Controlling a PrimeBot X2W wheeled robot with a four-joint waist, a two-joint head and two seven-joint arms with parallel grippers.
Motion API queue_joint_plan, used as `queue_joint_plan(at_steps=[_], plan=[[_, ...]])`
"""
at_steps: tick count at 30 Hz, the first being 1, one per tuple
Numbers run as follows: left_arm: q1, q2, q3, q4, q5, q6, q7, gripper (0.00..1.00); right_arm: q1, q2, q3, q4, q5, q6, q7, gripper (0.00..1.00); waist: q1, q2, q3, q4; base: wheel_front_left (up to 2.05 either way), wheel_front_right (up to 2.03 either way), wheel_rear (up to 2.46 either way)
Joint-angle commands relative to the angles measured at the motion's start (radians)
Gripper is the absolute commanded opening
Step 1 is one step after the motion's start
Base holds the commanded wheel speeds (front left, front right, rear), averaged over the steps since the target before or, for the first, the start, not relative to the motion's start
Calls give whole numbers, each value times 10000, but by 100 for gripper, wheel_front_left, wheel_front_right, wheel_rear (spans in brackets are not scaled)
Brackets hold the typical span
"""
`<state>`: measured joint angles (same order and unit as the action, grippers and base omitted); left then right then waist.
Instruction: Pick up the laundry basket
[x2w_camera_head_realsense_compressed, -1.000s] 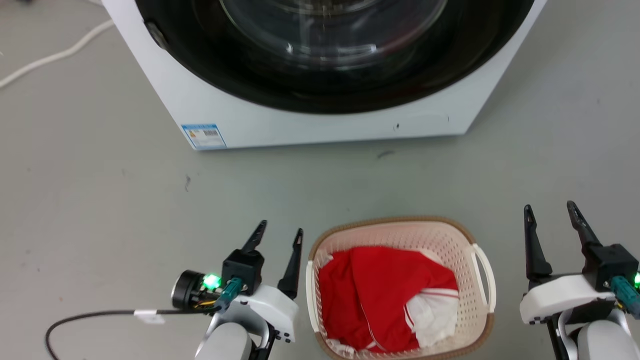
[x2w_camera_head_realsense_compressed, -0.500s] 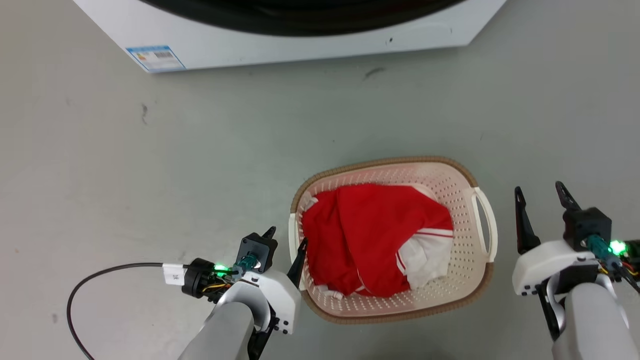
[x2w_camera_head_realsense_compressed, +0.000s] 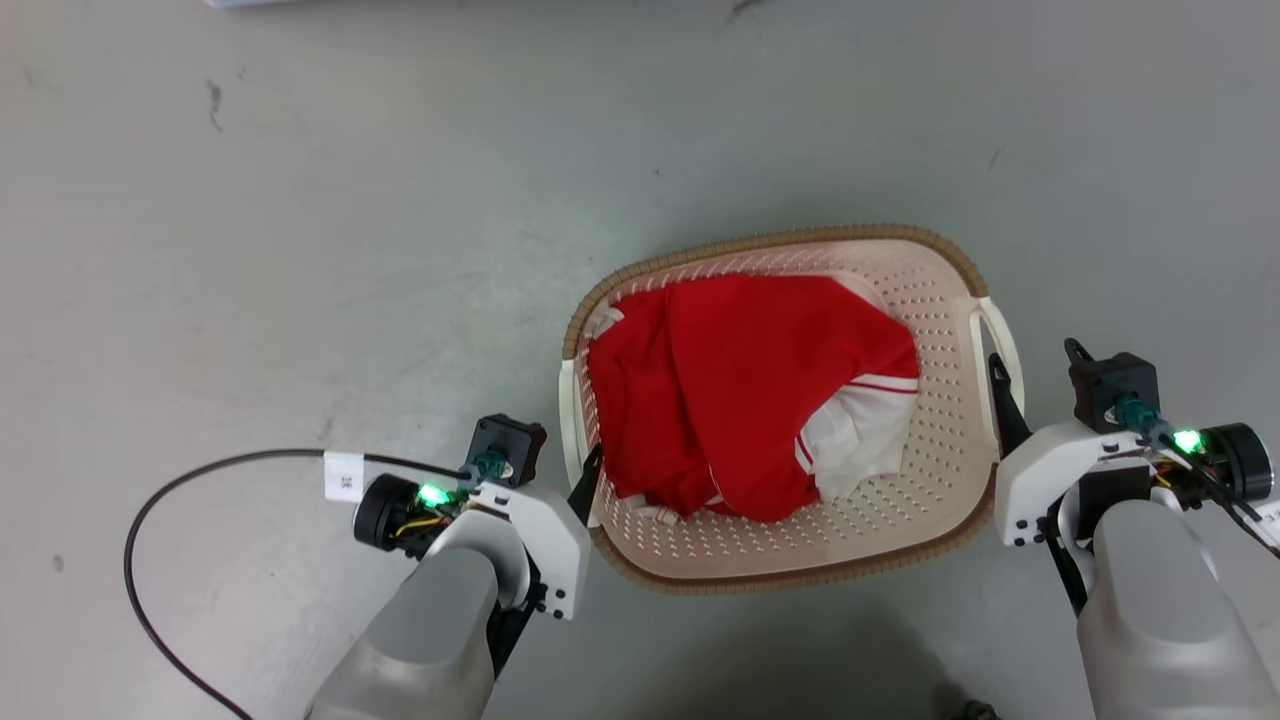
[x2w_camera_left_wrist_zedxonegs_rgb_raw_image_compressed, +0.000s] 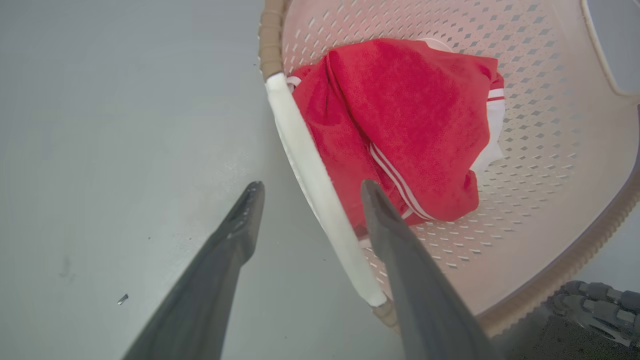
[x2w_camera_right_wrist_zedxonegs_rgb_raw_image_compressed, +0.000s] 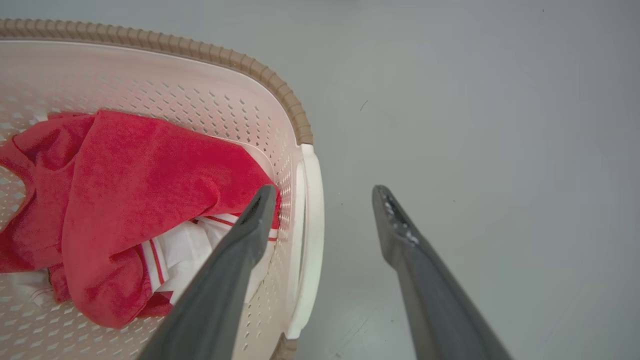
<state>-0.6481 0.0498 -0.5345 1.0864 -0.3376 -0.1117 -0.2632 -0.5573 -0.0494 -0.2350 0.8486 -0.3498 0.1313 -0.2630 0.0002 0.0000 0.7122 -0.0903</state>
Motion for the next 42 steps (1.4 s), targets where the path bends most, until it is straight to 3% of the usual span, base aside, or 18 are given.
queue_joint_plan(at_steps=[1, 10, 22, 23, 24, 25, 26, 42], plan=[[-230, 8, -84, 94, -51, -29, -24, 100, -207, -16, -61, 191, -46, -10, -27, 100, -2, 0, 320, -18, 0, 0, 0], [-1049, 14, -664, 601, -386, -74, -24, 100, -1474, -178, -782, 2067, -958, -10, -27, 100, -2, 0, 1259, 58, 0, 0, 0], [-1668, 45, -1048, 871, -481, 73, -17, 100, -2470, -86, -1244, 2957, -1765, -10, -27, 100, -2, 0, 1997, 98, 0, 0, 0], [-1698, 45, -1098, 916, -477, 79, -17, 100, -2513, -78, -1273, 2983, -1790, -10, -27, 48, -2, 0, 2020, 102, 0, 0, 0], [-1723, 45, -1138, 937, -495, 90, -17, 47, -2542, -70, -1273, 3016, -1824, -10, -27, 0, -2, 0, 2037, 110, 0, 0, 0], [-1757, 40, -1167, 897, -504, 107, -17, 6, -2549, -59, -1275, 3090, -1852, -10, -27, 0, -2, 0, 2046, 121, 0, 0, 0], [-1767, 40, -1184, 864, -527, 122, -17, 0, -2568, -56, -1298, 3143, -1871, -10, -26, 0, -2, 0, 2044, 131, 0, 0, 0], [-1319, 39, -1757, 1060, -1082, -39, -52, 0, -2007, -126, -1415, 3860, -2400, -16, -11, 0, -2, 0, 788, 300, 0, 0, 0]])
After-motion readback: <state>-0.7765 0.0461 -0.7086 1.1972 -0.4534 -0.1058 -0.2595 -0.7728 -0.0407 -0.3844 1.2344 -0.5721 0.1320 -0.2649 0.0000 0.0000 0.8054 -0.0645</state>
